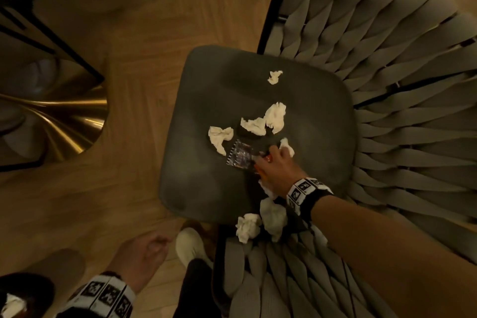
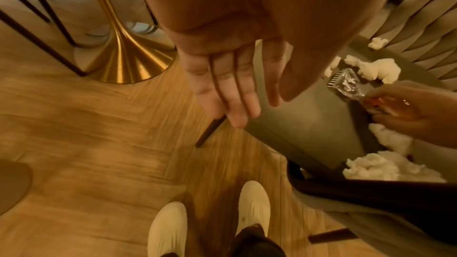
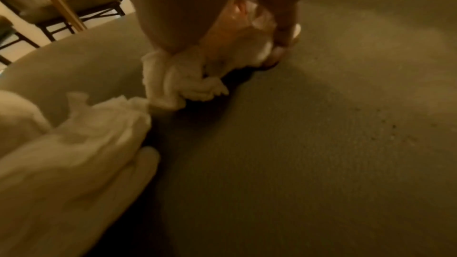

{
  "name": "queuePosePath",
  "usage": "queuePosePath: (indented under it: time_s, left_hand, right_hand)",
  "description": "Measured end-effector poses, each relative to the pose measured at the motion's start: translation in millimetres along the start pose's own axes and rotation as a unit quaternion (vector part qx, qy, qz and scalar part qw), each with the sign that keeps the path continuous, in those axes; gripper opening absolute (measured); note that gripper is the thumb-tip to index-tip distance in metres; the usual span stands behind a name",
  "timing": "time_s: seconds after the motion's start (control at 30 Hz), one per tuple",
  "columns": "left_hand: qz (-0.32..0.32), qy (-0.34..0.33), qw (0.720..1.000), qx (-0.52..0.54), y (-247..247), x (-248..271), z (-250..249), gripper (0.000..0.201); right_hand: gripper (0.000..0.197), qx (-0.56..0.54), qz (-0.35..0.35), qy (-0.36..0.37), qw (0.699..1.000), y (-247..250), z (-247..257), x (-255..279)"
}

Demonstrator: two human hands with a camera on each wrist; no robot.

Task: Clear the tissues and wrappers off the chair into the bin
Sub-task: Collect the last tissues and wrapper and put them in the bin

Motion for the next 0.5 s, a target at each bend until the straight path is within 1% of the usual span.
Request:
queuePosePath:
  time_s: [0.03,0.1,0.17,0.23,0.27,0.3,0.33,0.4,0.43,0.47,0.5]
  left_hand:
    - [0.003,0.008,1.0,0.004,-0.1,3.3,1.1,0.034]
    - [-0.003,-0.005,1.0,-0.002,0.3,5.5,-6.1,0.037]
    - [-0.021,-0.054,0.997,-0.048,5.8,-2.4,-31.5,0.038]
    - [-0.057,-0.118,0.985,-0.112,12.8,-26.1,-63.4,0.029]
    - [-0.075,-0.136,0.979,-0.132,16.0,-44.3,-81.1,0.032]
    - [-0.091,-0.144,0.974,-0.15,19.2,-63.6,-99.9,0.041]
    - [-0.103,-0.144,0.97,-0.166,20.9,-83.3,-117.2,0.052]
    - [-0.099,-0.112,0.966,-0.213,22.9,-118.3,-150.7,0.068]
    - [-0.091,-0.097,0.961,-0.242,21.4,-136.6,-160.0,0.068]
    - [-0.08,-0.084,0.957,-0.267,20.6,-151.6,-166.9,0.063]
    - [-0.072,-0.075,0.96,-0.259,22.8,-163.0,-171.4,0.051]
  right_hand:
    - [0.057,-0.01,0.009,0.014,1.0,2.7,-1.9,0.1]
    - [0.047,-0.042,0.003,0.035,0.998,10.7,-6.4,5.7]
    - [0.038,-0.092,-0.028,0.038,0.995,21.5,-12.3,17.3]
    - [0.035,-0.126,-0.067,0.034,0.989,33.0,-19.7,30.7]
    - [0.034,-0.144,-0.087,0.032,0.985,39.4,-24.4,37.5]
    - [0.034,-0.164,-0.105,0.032,0.98,45.9,-29.5,44.7]
    - [0.034,-0.182,-0.122,0.034,0.975,51.4,-35.2,50.5]
    - [0.032,-0.201,-0.158,0.039,0.966,62.4,-47.0,60.2]
    - [0.031,-0.206,-0.178,0.039,0.961,67.3,-52.7,63.5]
    - [0.029,-0.213,-0.201,0.036,0.955,71.7,-58.4,66.1]
    - [0.027,-0.225,-0.222,0.026,0.948,75.9,-64.1,67.2]
Point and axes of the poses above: each hand's wrist, its own x-axis away from the middle knuckle, its own y-axis out of the back of the hand, z = x × y, the point moved 1 cm from there along -x, towards the middle knuckle, and after that the axes turned 12 degrees about z, right-handed, at the moved point
